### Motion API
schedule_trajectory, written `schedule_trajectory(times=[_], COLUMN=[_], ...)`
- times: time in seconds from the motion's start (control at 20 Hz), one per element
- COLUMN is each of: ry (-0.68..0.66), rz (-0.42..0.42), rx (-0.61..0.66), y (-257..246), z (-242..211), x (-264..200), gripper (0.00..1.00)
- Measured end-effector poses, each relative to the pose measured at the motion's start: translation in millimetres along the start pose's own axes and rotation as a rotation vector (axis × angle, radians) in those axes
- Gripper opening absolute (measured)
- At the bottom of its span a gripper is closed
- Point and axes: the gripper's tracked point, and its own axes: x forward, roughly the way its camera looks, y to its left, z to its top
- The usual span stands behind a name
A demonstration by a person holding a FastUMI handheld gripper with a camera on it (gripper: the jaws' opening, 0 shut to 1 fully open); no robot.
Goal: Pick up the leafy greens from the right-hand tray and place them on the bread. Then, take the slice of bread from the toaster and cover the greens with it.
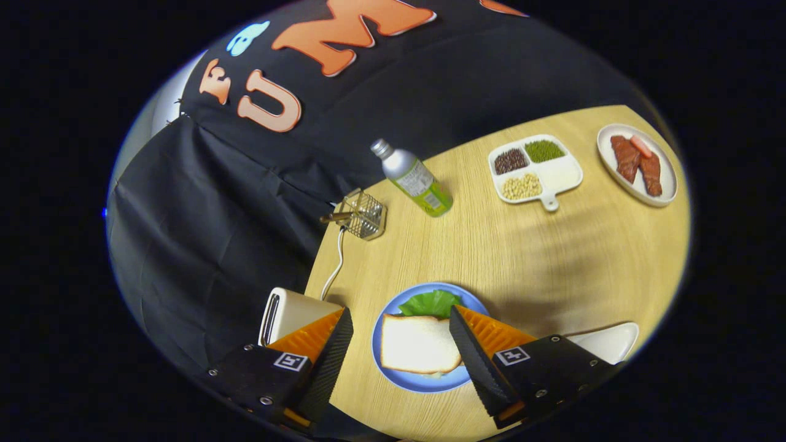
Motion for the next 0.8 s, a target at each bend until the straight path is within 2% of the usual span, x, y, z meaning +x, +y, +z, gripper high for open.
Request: schedule_trajectory(times=[0.25,0.5,0.8], ry=[-0.131,-0.339,-0.598], rz=[0.009,0.007,-0.062], rx=[-0.1,-0.233,-0.377], y=[30.0,65.2,95.2], z=[35.9,87.4,138.3], x=[-56.5,-124.0,-204.6], gripper=[0.97,0.98,0.98])
